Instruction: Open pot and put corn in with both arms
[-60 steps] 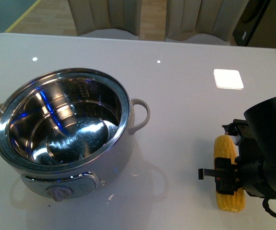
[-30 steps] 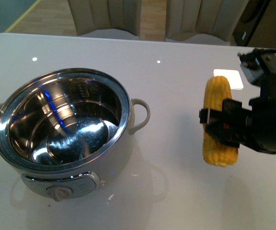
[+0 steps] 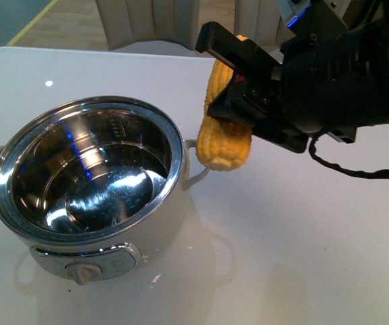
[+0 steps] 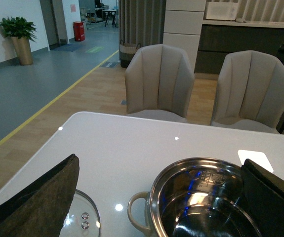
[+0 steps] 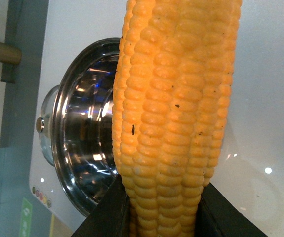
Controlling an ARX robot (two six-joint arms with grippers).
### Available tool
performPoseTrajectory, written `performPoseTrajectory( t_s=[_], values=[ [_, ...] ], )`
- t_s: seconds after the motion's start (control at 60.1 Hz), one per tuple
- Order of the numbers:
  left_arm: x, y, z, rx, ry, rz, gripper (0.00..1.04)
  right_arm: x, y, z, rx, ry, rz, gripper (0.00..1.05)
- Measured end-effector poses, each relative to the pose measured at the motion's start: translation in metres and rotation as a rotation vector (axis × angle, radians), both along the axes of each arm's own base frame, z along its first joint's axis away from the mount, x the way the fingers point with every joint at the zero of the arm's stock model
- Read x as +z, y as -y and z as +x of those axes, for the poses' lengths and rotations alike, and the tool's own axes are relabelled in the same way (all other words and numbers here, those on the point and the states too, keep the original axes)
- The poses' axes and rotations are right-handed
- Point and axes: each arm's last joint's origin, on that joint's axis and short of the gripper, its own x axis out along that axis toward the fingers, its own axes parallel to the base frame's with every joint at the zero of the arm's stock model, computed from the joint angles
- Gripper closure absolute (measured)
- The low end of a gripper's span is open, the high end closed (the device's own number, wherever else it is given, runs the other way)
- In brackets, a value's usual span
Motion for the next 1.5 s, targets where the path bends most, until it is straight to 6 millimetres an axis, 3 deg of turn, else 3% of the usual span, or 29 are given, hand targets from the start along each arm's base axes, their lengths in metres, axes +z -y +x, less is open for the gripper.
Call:
performPoseTrajectory(
  t_s=[0.815,1.064,1.496],
  values=[
    [0.0,0.0,0.0,0.0,0.0,0.0,0.07,-0.008,-0.056,0.031,-0.013,-0.127,0.135,0.85],
    [0.0,0.0,0.0,0.0,0.0,0.0,0.07,-0.013,-0.081,0.036,0.017,-0.15,0.14,0.85],
    [0.0,0.0,0.0,0.0,0.0,0.0,0.07,-0.048,-0.109,0.03,0.054,-0.255,0.074,0.86]
  ],
)
